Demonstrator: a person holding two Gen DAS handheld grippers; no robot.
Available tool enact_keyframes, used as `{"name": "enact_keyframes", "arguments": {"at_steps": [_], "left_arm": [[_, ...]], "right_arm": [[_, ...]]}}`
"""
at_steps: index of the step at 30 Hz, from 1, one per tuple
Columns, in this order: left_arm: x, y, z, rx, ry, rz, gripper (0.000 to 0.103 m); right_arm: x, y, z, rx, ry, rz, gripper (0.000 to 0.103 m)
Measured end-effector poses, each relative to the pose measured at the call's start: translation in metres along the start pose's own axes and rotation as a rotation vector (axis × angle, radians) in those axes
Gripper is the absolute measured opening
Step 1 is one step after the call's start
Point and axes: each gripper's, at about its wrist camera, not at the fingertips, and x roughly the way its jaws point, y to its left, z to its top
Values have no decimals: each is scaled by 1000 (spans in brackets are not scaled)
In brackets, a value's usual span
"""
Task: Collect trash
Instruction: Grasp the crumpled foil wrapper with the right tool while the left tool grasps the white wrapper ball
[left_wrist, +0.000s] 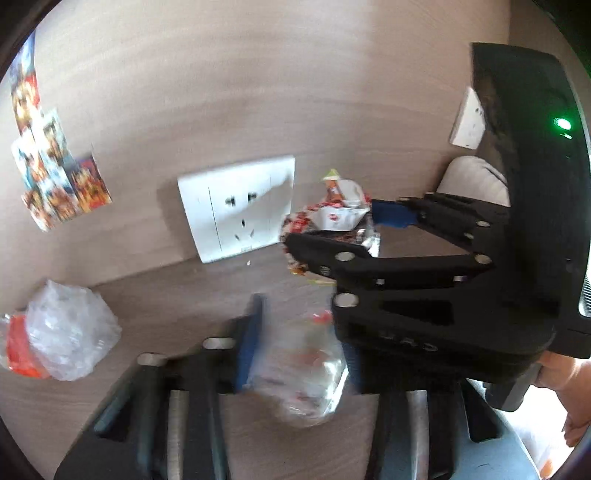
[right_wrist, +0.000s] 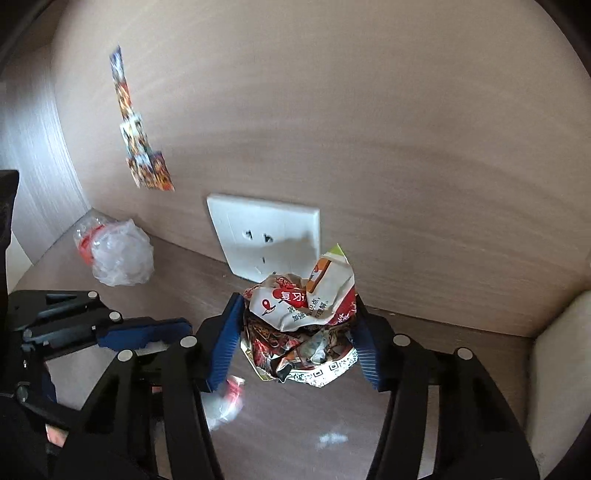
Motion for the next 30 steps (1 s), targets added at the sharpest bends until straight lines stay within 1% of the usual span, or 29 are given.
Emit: {"name": "enact_keyframes", "arguments": {"at_steps": [3, 5, 6, 7, 8, 9, 12, 15, 16, 18, 20, 21, 22, 23, 24, 25, 26, 27, 28, 29, 30], "left_arm": [[-18, -6, 3, 15, -16, -14, 17], [-27, -3, 4, 29, -30, -13, 17], [-34, -3, 4, 35, -36, -18, 16], [-43, -4, 4, 40, -45, -33, 15], [-48, -4, 4, 44, -53, -35, 9], [-51, 2, 2, 51, -64, -32, 8], [-67, -4, 0, 64, -87, -45, 8], [-84, 1, -6, 75, -95, -59, 8], [-88, 5, -9, 72, -101, -57, 8], [-82, 13, -13, 64, -91, -97, 8], [-82, 15, -17, 78, -76, -90, 8], [-78, 15, -18, 82, -60, -100, 9], [-79, 16, -19, 85, -61, -93, 10], [-78, 16, -20, 88, -68, -77, 23], [-73, 17, -21, 89, -60, -72, 63], [-71, 16, -20, 91, -58, -68, 78], [-69, 16, -21, 95, -70, -59, 88], [-66, 15, -21, 103, -75, -53, 88], [-59, 14, -20, 108, -60, -54, 88], [-52, 14, -19, 108, -51, -36, 87], [-46, 15, -19, 105, -47, -29, 83]], "right_arm": [[-25, 0, 1, 14, -22, -16, 57], [-37, -7, 2, 25, -29, -24, 57], [-42, -4, 2, 27, -36, -32, 57], [-51, -3, 2, 33, -44, -40, 57], [-56, -1, 3, 37, -50, -47, 57], [-59, 4, 4, 40, -58, -59, 57], [-82, 9, 4, 54, -77, -89, 57], [-102, 16, 1, 69, -103, -113, 57], [-107, 18, 0, 76, -109, -126, 57], [-115, 17, -4, 90, -119, -132, 57], [-118, 19, -7, 100, -118, -143, 57], [-118, 21, -9, 104, -120, -145, 57], [-117, 22, -11, 113, -125, -146, 57], [-116, 22, -12, 117, -122, -146, 57], [-117, 21, -13, 119, -120, -150, 57], [-116, 19, -15, 122, -120, -156, 57], [-116, 17, -16, 128, -114, -156, 57], [-115, 16, -17, 132, -111, -156, 57], [-114, 15, -18, 136, -108, -159, 57], [-113, 13, -19, 136, -103, -161, 57], [-113, 12, -20, 136, -99, -161, 57]]}}
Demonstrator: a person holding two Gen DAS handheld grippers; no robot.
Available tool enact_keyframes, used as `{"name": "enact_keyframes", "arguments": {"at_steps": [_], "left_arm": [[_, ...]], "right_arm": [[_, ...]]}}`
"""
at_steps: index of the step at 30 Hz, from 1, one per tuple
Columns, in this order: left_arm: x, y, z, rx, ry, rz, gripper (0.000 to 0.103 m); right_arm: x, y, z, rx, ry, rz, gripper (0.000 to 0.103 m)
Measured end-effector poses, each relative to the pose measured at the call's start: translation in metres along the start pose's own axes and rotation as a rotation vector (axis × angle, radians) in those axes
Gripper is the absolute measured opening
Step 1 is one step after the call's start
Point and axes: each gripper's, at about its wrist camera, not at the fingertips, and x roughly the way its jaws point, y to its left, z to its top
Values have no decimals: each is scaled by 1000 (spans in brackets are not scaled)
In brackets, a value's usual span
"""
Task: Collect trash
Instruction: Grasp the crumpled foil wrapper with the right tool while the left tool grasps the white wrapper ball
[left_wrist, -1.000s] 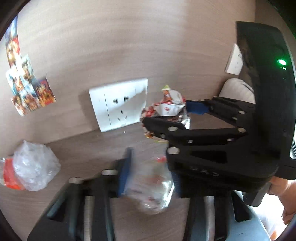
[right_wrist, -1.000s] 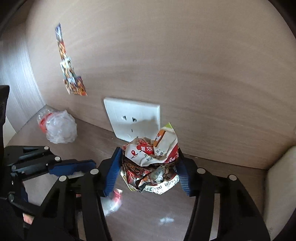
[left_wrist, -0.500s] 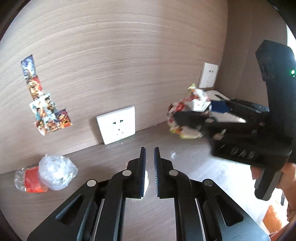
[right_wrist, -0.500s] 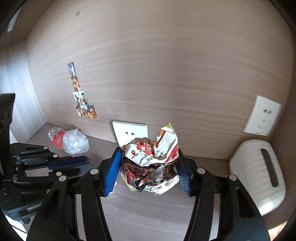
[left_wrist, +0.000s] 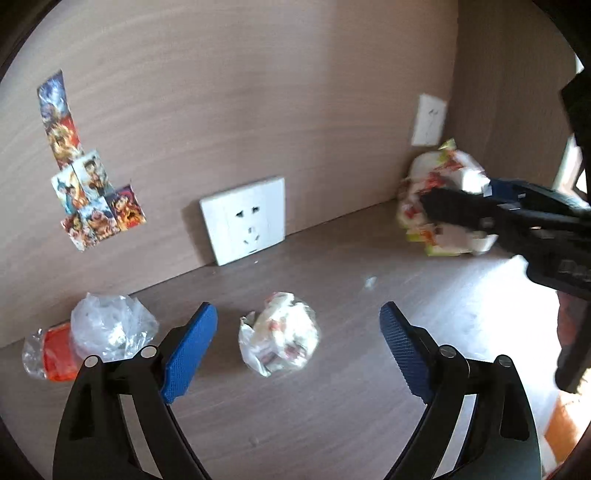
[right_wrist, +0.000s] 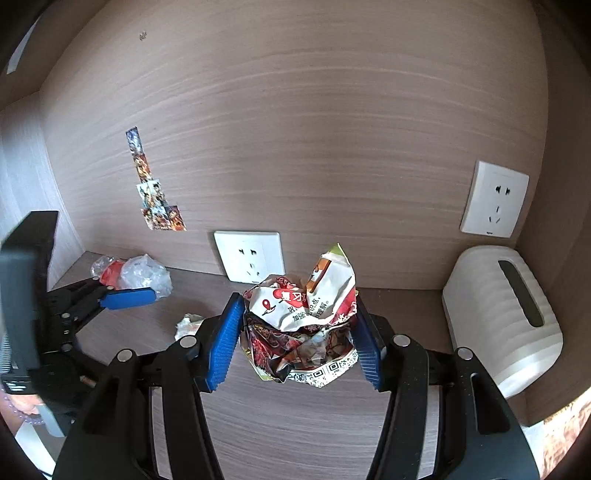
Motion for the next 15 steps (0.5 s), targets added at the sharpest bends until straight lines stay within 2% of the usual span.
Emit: {"name": "enact_keyframes", "arguments": {"at_steps": [2, 5, 7, 11, 15], "left_arm": [[20, 4, 0, -13, 40, 11, 73], [48, 8, -3, -17, 95, 7, 70], [58, 9, -7, -17, 116, 5, 52], [57, 11, -8, -41, 113, -32, 48], [37, 8, -8, -27, 86, -23, 47]], "right_arm": [[2, -3, -1, 2, 2, -2, 57], [4, -6, 0, 6, 2, -4, 58], [4, -8, 2, 9, -1, -24, 58], [0, -11, 4, 17, -8, -40, 58], [-10, -9, 4, 25, -20, -52, 58]]}}
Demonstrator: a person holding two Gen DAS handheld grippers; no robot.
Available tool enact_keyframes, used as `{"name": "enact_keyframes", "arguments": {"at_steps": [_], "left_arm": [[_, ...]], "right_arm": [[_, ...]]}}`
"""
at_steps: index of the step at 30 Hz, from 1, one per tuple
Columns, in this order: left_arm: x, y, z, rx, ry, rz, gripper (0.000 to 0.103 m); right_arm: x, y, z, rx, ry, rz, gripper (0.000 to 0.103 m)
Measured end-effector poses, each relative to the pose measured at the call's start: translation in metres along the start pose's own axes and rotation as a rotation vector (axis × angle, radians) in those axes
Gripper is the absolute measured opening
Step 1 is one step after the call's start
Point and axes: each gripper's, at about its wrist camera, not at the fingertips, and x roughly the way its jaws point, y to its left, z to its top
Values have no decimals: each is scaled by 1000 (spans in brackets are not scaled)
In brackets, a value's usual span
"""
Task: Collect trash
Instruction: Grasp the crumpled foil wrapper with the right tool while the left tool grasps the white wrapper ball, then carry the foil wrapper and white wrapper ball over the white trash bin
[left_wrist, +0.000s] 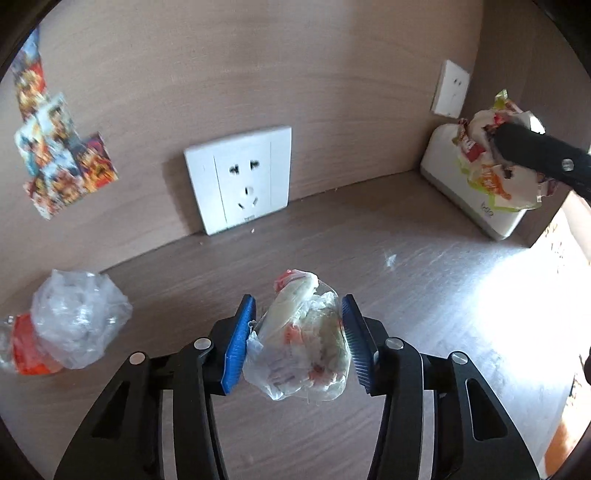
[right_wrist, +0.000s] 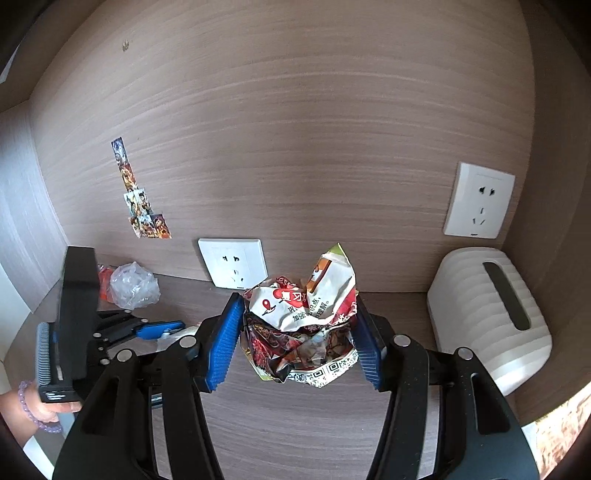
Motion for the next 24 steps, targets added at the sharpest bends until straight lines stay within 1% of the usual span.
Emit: {"name": "enact_keyframes", "arguments": {"at_steps": [6, 11, 16, 24], "left_arm": [[-49, -15, 4, 37, -65, -33, 47], [-85, -44, -2, 137, -130, -76, 47], [-111, -82, -17, 230, -156, -188, 47], [-127, -159, -56, 369, -139, -340, 47]], "right_arm": [[-33, 18, -3, 21, -28, -30, 58], [-77, 41, -23, 48, -40, -105, 58], [-130, 53, -56, 105, -49, -210, 58], [-203, 41, -122, 225, -19, -368, 58]]}}
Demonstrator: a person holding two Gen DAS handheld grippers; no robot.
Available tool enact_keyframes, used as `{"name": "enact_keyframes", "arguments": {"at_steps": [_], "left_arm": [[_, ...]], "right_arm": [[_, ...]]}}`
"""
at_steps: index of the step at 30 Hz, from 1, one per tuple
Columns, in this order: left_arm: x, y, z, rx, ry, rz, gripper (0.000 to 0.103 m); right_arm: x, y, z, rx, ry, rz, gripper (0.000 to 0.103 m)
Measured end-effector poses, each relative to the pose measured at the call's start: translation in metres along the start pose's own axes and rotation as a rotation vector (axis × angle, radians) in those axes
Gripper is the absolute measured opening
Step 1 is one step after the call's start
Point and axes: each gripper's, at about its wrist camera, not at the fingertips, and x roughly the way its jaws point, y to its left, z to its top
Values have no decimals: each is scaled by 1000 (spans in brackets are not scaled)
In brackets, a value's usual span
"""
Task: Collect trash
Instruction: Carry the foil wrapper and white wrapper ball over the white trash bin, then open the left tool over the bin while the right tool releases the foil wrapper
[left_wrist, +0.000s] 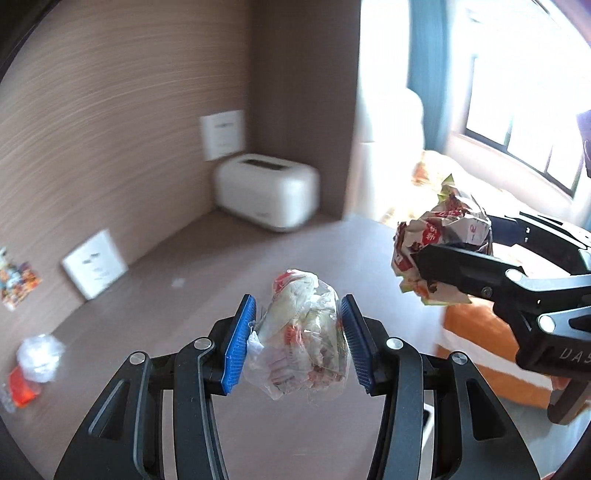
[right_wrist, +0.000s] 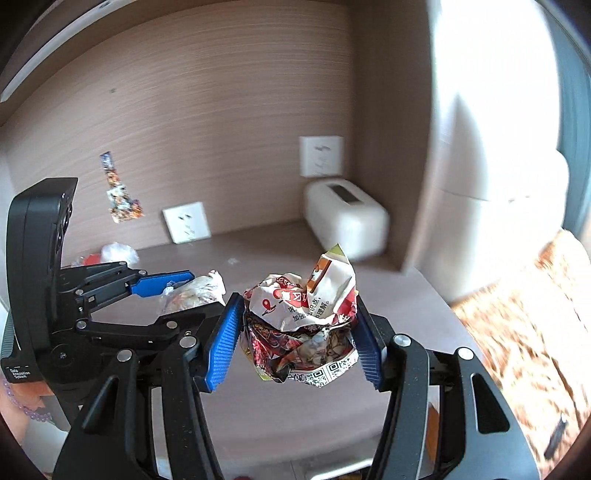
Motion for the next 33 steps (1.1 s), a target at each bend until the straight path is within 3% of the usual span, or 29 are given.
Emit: {"name": "enact_keyframes", "arguments": {"at_steps": [9, 15, 20, 28, 29, 30, 31, 32, 33], "left_arm": [[26, -120, -28, 94, 64, -165, 47], [61, -195, -90, 140, 160, -243, 48], [119, -230, -160, 173, 251, -284, 48], [229, -244, -267, 208, 355, -336, 48], [239, -243, -276, 207, 359, -347, 50], [251, -245, -290, 208, 363, -355, 71], [269, -245, -306, 207, 373, -369, 93], [281, -244, -317, 202, 370, -371, 99], [294, -245, -328, 201, 376, -361, 99]], "right_arm": [[-55, -61, -71, 90, 39, -127, 58], [-66, -100, -140, 131, 117, -159, 58], [-41, -128, -202, 174, 186, -139, 58], [46, -160, -321, 241, 298, -105, 59], [57, -162, -336, 249, 311, -102, 60], [73, -165, -358, 254, 330, -93, 66], [82, -166, -370, 252, 343, -86, 84], [94, -167, -386, 245, 356, -85, 96], [103, -167, -400, 237, 367, -93, 99]]}}
